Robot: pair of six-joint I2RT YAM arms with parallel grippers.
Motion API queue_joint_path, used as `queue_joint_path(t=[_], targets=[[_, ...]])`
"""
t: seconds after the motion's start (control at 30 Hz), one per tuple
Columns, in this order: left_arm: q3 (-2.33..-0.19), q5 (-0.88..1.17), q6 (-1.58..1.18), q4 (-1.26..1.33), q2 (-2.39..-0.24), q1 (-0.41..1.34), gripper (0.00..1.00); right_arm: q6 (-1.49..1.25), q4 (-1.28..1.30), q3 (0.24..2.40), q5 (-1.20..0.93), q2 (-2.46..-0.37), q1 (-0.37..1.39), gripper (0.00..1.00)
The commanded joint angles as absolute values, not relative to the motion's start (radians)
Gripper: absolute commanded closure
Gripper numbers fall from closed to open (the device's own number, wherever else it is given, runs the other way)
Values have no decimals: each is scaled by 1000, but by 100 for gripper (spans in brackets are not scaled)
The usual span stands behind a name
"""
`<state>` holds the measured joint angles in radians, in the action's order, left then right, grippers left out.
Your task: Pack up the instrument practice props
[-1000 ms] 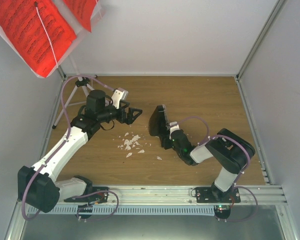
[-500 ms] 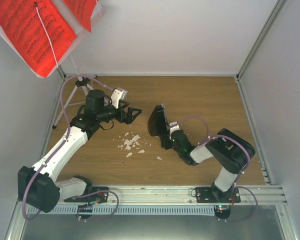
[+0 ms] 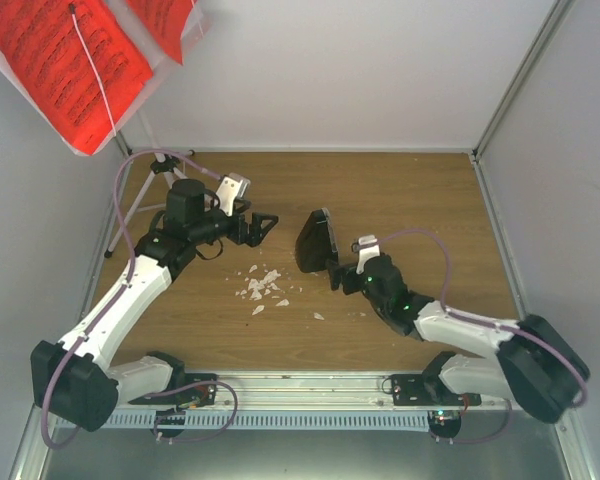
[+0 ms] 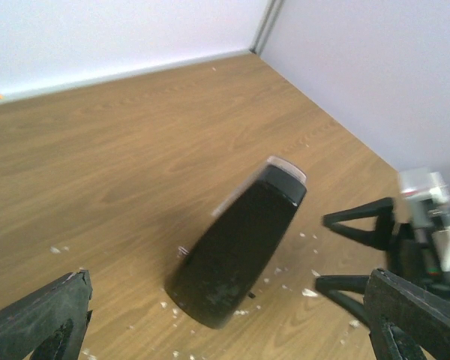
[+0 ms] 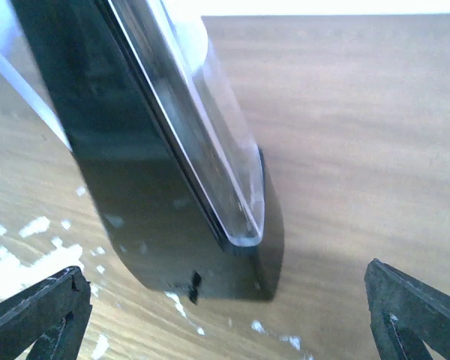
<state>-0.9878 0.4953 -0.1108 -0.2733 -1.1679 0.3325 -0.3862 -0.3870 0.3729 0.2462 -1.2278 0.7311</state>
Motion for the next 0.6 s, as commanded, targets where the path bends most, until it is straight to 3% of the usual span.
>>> queue_joint_path(t=[0.0, 0.23, 0.57], targets=[[-1026, 374, -78, -258, -1126, 323, 1, -376, -112, 528, 255, -1085, 732, 0], [-1008, 377, -83, -262, -1110, 298, 1, -424, 208, 943, 212, -1255, 699, 0], [-988, 373, -85, -264, -1091, 288, 1, -397, 357, 1176, 243, -1502, 699, 2]])
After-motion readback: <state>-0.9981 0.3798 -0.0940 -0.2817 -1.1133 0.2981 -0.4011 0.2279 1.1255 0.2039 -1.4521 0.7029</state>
